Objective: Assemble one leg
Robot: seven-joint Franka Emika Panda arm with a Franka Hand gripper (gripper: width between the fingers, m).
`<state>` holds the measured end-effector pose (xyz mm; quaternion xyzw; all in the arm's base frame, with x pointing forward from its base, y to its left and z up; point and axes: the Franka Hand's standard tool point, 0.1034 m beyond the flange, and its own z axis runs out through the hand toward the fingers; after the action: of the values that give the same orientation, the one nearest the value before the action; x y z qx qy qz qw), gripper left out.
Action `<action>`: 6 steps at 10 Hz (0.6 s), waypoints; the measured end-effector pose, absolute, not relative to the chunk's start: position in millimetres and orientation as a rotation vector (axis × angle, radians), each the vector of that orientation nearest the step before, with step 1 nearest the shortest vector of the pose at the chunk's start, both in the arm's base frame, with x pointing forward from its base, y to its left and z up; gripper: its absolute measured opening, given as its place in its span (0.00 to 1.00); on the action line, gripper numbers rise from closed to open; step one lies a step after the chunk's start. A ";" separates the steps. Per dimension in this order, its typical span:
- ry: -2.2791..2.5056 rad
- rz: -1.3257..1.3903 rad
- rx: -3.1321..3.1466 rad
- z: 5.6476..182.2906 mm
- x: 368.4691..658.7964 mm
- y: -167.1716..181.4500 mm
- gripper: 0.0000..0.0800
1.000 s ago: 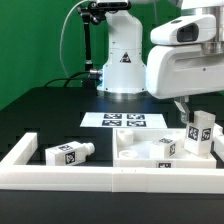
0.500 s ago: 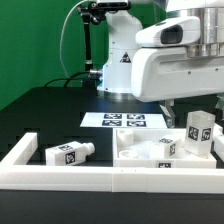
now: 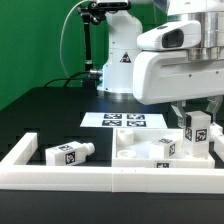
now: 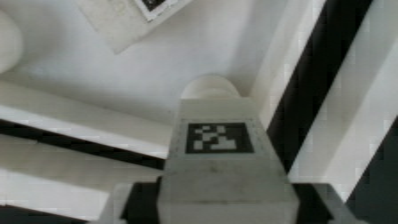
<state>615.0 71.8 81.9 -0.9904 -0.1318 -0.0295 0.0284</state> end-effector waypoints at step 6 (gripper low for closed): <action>0.349 -0.079 -3.040 80.7 615.0 78.3 0.36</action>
Offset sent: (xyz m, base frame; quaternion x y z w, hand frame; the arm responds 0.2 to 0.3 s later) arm 0.0000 0.0000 0.0000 0.0000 0.0000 0.1938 0.9810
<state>615.0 78.3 80.7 -0.9923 0.1140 -0.0258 0.0403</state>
